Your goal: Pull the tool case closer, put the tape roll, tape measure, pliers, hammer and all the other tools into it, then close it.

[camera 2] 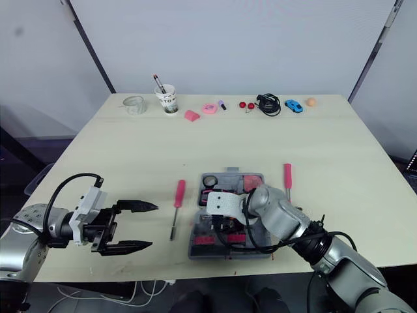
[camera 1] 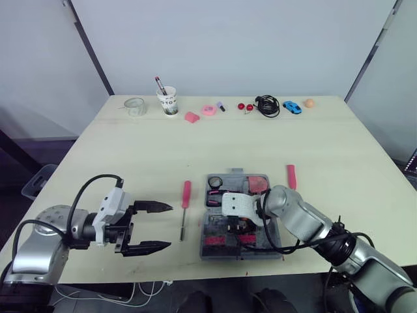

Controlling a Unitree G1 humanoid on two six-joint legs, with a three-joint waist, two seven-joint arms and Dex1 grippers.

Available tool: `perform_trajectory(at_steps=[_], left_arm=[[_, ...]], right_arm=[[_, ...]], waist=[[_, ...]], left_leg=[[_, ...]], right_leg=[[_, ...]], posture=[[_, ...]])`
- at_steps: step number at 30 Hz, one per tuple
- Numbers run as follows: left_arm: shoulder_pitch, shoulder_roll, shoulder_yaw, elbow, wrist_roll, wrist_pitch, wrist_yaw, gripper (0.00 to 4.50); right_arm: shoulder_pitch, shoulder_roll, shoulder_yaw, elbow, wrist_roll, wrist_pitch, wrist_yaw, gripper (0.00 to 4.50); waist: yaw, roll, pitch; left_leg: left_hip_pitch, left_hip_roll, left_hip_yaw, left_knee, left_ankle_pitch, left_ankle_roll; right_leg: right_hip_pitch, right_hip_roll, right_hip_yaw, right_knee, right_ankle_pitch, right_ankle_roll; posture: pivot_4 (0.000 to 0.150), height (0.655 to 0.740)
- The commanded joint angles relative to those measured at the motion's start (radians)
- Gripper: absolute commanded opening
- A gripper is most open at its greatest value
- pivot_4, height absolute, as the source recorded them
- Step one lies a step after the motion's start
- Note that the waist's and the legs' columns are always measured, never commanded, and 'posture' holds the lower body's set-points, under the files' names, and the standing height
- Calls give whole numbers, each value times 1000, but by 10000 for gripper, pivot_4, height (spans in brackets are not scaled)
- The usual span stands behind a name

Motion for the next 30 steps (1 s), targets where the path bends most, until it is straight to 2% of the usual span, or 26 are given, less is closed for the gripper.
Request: perform_trajectory(at_steps=[1,5,6,8,12,25,30], left_arm=[[7,-1,20,-40,-24,-5,-3,45000],[10,-3,25,-39,-26,-7,-4,45000],[10,-4,25,-38,-26,-7,-4,45000],[8,-5,26,-36,-27,-7,-3,45000],[9,-7,26,-38,-26,-8,-1,45000],[27,-8,31,-59,-29,-4,12,45000],[43,-7,36,-72,-35,0,21,45000]], right_arm=[[1,-6,-53,-75,17,-4,1,29088],[35,5,-115,-82,65,-56,-13,29088],[45,8,-129,-77,73,-74,-19,27092],[63,8,-147,-60,81,-115,-25,21033],[110,28,-188,-13,120,-218,-30,1211],[147,31,-171,247,73,-347,-47,478],[167,28,-150,317,46,-340,-38,478]], waist=[[0,0,0],[0,0,0],[0,-1,0],[0,-1,0],[0,-1,-1],[-1,-2,-1],[1,-4,-3]], left_leg=[[0,0,0,0,0,0],[0,0,0,0,0,0],[0,0,0,0,0,0],[0,0,0,0,0,0],[0,0,0,0,0,0],[0,0,0,0,0,0],[2,0,0,0,0,0]], right_leg=[[0,0,0,0,0,0],[0,0,0,0,0,0],[0,0,0,0,0,0],[0,0,0,0,0,0],[0,0,0,0,0,0],[0,0,0,0,0,0],[0,0,0,0,0,0]], posture=[[1500,7400],[1500,7400],[1500,7400],[1500,7400],[1500,7400],[1500,7400],[1500,7400]])
